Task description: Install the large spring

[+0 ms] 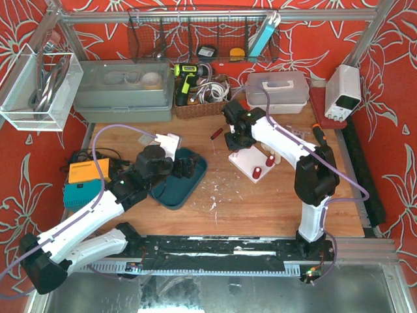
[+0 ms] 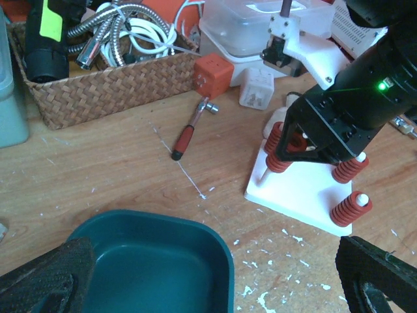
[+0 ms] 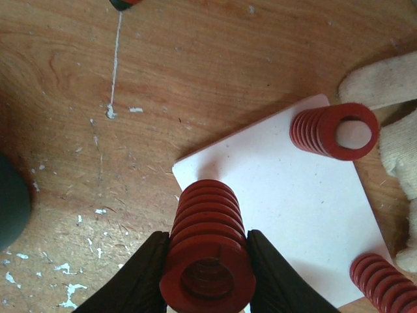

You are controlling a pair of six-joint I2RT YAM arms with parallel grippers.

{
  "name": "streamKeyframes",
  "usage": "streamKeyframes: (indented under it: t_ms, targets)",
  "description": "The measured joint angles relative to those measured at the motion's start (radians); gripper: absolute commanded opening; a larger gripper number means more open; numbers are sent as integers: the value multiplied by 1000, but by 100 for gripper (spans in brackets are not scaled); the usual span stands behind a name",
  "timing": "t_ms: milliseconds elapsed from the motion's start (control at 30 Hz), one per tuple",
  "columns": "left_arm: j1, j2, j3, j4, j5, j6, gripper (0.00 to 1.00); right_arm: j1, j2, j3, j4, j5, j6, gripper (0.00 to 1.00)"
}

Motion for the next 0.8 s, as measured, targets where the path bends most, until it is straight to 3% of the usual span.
streamKeyframes:
  t_ms: [167,300,533,800]
  targets:
    - [1,1,0,0,1,0,100,0,24,-15,11,-4,2,12]
    - [4,1,0,0,2,0,100,0,63,-14,20,-2,2,33]
    - [6,-16,-12,-2,0,-4,100,0,76,-11,18,27,5,47]
    - [5,-26,-45,22,-45,-51,100,0,-58,-22,-19,107,-23,73]
